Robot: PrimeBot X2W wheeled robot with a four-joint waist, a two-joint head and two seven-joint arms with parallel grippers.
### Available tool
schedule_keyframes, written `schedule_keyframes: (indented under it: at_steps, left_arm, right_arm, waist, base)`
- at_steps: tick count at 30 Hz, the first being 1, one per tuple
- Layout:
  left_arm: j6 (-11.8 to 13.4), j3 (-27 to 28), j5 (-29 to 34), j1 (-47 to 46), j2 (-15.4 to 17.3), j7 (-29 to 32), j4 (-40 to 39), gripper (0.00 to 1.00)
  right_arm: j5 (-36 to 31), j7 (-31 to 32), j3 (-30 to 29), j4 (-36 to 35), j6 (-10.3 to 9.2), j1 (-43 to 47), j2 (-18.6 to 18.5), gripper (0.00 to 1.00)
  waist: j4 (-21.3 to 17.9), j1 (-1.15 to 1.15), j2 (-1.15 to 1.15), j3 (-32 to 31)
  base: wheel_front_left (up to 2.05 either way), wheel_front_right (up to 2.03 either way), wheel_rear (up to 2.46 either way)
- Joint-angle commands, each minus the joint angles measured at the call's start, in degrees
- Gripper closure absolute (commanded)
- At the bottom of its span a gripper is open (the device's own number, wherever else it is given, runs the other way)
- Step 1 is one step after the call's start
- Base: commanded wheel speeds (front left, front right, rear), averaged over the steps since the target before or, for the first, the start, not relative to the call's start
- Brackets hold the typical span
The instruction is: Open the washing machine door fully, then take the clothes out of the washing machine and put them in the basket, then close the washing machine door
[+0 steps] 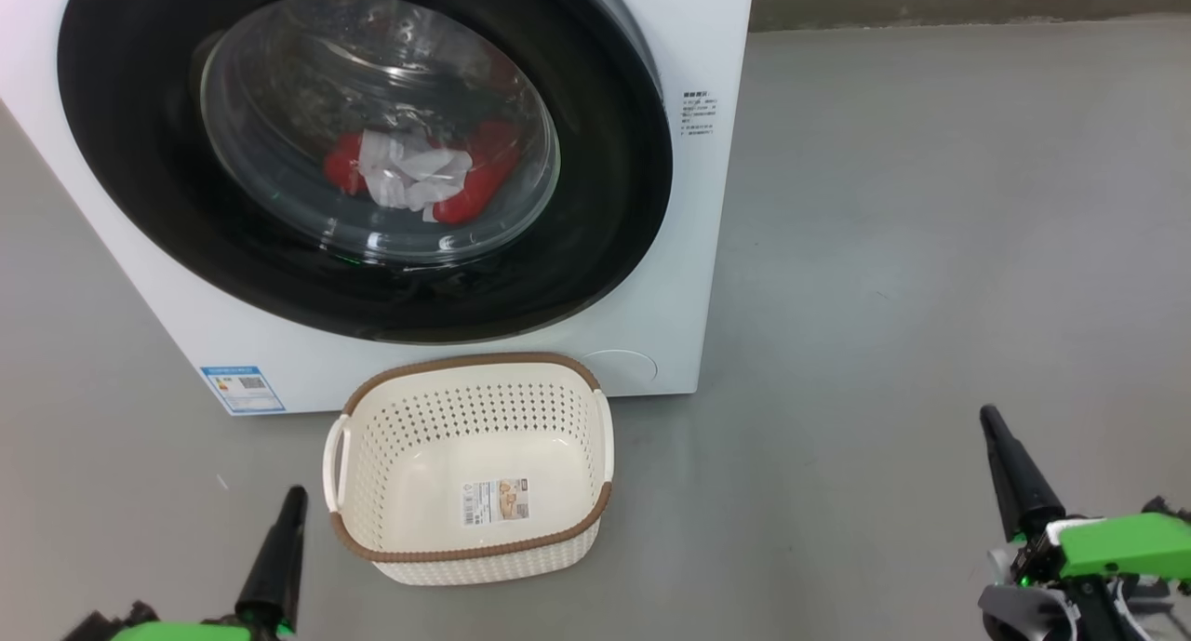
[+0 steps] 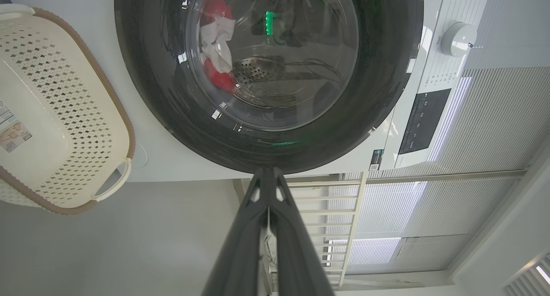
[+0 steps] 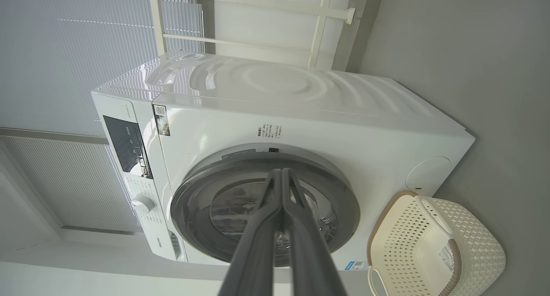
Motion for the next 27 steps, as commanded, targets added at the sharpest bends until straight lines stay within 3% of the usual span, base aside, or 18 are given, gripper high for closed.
schedule_keyframes:
  at_steps: [1,8,13,17,27]
  left_arm:
    - [0.0,0.0,0.0,0.1,0.0,0.0,0.2,0.00]
    - [0.1,-1.0,0.0,2.0,-0.5,-0.3,3.5,0.00]
    - [0.1,-1.9,0.0,1.1,-0.5,-0.9,3.8,0.00]
    - [0.1,-2.7,0.2,0.4,-0.4,-1.5,4.1,0.00]
    - [0.0,-5.0,3.9,-1.7,0.2,-3.8,4.7,0.00]
  right_arm:
    - [0.0,0.0,0.0,0.2,0.01,0.0,0.1,0.00]
    - [0.0,-0.3,0.4,3.6,0.01,2.1,1.3,0.00]
    - [0.0,-0.9,1.1,3.6,0.01,1.5,1.2,0.00]
    - [-0.2,-1.5,1.6,3.5,0.01,1.0,1.1,0.00]
    - [-3.3,-3.7,3.6,3.4,0.00,-0.3,0.4,0.00]
  waist:
    - [0.0,0.00,0.00,0.0]
    - [0.0,0.01,0.00,0.0]
    - [0.0,0.14,0.00,-0.2]
    - [0.0,0.02,0.00,-0.1]
    - [0.1,0.01,0.00,-0.2]
  base:
    - [0.00,0.00,0.00]
    - [0.00,0.00,0.00]
    - [0.00,0.00,0.00]
    - [0.00,0.00,0.00]
    - [0.00,0.00,0.00]
